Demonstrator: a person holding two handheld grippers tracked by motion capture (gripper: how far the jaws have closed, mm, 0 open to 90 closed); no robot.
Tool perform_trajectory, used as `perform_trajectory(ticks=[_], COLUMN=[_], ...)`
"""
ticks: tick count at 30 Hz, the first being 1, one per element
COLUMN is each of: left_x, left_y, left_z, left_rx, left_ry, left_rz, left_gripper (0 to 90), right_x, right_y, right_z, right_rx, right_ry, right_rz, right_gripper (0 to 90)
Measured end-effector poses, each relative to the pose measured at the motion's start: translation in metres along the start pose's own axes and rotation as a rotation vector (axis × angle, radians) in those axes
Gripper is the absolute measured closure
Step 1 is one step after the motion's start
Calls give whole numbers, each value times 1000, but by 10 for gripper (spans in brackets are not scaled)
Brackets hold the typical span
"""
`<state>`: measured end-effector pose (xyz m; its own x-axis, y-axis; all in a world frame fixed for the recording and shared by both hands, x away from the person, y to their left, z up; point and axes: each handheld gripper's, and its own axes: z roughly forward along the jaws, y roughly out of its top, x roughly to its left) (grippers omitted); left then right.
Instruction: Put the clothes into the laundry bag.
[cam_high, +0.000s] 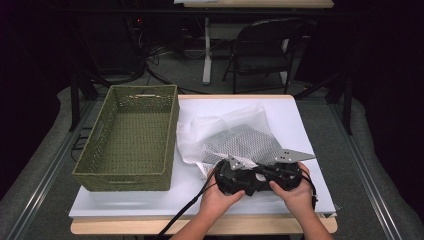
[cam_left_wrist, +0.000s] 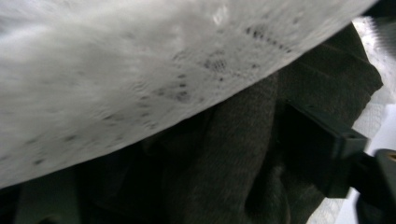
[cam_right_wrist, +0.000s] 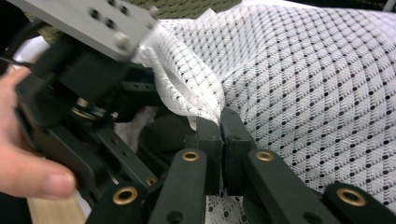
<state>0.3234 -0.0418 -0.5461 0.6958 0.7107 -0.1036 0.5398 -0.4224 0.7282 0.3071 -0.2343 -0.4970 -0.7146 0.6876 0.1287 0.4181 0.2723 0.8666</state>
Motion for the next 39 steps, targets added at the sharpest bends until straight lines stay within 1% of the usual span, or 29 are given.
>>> perform_trajectory(ticks=[1,3,6,8,9,10,11,12,14,15,16,18,20,21,22,23,25,26,27,28,29,30,31,37,39], left_x=[-2,-6,-9,-10,-10,-10,-9,-9,-7,-5,-4,0,6,8,10,15,19,21,24,26,29,31,33,47,52], left_y=[-1,-3,-4,-4,-5,-6,-5,-5,-3,-2,0,1,4,5,6,7,10,11,13,16,18,20,24,39,43], left_z=[2,5,9,10,11,13,13,14,13,12,11,10,9,8,8,6,6,6,5,5,4,4,2,-3,-1], left_rx=[-6,-12,-8,-7,-18,-23,-27,-36,-33,-25,-19,-25,-33,-37,-48,-45,-48,-61,-64,-74,-77,-87,-103,-137,-142], left_ry=[13,47,101,153,176,189,203,217,219,219,218,203,176,169,157,144,134,137,132,138,145,151,159,196,204], left_rz=[5,26,58,85,93,110,108,102,93,86,79,56,11,-2,-29,-44,-67,-82,-95,-112,-110,-117,-125,-144,-136], left_gripper=[173,157,166,271,316,341,363,411,495,530,575,639,695,710,726,739,756,762,767,771,776,780,785,796,797], right_x=[1,3,2,2,2,3,3,3,2,2,2,3,5,5,5,6,7,7,7,7,9,10,10,19,21], right_y=[1,1,1,1,1,1,0,0,-2,-2,-2,-2,-1,-1,-1,0,0,1,1,2,3,4,5,13,14], right_z=[0,0,-1,-2,-2,-3,-3,-4,-4,-4,-3,-3,-3,-2,-3,-3,-2,-2,-2,-2,-2,-2,-2,-5,-5], right_rx=[1,-3,-4,-5,-6,-5,-6,-5,-9,-6,-9,-7,-10,-15,-10,-11,-13,-12,-14,-19,-24,-25,-27,-49,-55], right_ry=[-1,0,4,4,4,4,3,3,5,9,11,17,19,20,21,23,27,29,33,42,60,72,77,94,91], right_rz=[-9,-9,6,7,3,4,1,7,18,29,30,37,36,28,25,23,24,24,26,26,42,49,40,19,13], right_gripper=[883,883,884,884,885,885,885,885,885,886,886,887,887,887,888,888,888,889,889,890,891,891,891,891,891])
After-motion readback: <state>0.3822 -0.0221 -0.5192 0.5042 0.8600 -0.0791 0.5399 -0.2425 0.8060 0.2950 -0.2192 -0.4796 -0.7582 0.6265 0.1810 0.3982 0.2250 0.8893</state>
